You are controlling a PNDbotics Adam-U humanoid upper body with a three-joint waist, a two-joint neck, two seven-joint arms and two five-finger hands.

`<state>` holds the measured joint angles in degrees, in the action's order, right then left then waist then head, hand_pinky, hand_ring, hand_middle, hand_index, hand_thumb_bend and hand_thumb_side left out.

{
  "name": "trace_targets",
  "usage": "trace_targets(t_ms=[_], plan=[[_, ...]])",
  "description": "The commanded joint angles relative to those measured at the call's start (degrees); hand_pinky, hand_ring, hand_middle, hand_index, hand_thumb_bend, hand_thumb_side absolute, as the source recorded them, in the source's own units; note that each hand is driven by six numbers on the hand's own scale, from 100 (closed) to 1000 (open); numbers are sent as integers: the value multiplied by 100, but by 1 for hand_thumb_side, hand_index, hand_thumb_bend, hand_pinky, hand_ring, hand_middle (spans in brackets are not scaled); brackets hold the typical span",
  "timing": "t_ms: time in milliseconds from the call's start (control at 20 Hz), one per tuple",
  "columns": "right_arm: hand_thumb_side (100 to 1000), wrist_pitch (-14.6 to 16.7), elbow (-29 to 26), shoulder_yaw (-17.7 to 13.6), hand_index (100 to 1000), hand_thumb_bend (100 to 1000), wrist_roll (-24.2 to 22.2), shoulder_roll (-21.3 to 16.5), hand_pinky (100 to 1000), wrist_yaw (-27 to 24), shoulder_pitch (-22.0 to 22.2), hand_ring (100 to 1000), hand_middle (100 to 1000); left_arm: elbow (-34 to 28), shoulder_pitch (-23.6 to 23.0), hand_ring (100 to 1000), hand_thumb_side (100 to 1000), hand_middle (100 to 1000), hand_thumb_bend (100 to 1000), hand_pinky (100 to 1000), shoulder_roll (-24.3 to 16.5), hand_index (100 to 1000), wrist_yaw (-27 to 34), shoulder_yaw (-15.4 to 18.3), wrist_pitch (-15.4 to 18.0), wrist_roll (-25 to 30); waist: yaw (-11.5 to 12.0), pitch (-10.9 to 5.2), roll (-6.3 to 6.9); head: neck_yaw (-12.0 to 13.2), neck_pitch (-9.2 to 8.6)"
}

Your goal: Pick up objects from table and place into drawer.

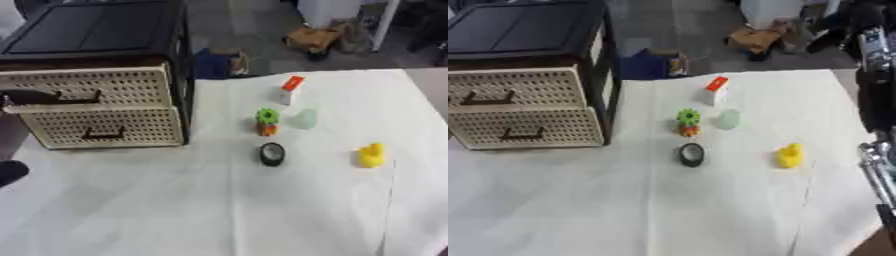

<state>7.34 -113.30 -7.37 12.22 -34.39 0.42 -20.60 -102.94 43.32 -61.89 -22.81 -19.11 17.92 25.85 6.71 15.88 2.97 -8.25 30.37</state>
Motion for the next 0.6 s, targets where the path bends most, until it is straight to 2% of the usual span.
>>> trace_targets(t_ms=[50, 150, 250, 450, 600], plan=[[1000, -21, -129, -34, 928, 100, -6, -86, 654, -9, -11, 530, 591, 145, 402, 100, 1000, 100, 899, 100, 95, 983, 247, 335, -44, 1311, 14, -128, -1, -11, -54], [1000, -22, -129, -42, 928, 100, 0, -89, 654, -3, 4, 530, 590, 226, 664, 100, 1000, 100, 901, 100, 212, 979, 557, 549, -163, 2135, 21, -126, 5, -22, -56], [1000, -24, -129, -44, 928, 100, 3, -91, 654, 0, 7, 530, 590, 368, 857, 100, 1000, 100, 918, 100, 310, 966, 735, 633, -262, 2494, 15, -122, 13, -17, -60], [1000, -22, -129, -35, 927, 100, -9, -94, 654, -4, -4, 530, 588, 825, 1188, 100, 1000, 100, 900, 100, 535, 900, 736, 586, -280, 2605, -27, -121, 37, 33, -42], [1000, -24, -129, -33, 928, 100, -11, -85, 655, -13, -7, 530, 588, 1129, 1328, 100, 1000, 100, 892, 100, 666, 903, 658, 569, -215, 2611, -73, -125, 58, 117, -44]])
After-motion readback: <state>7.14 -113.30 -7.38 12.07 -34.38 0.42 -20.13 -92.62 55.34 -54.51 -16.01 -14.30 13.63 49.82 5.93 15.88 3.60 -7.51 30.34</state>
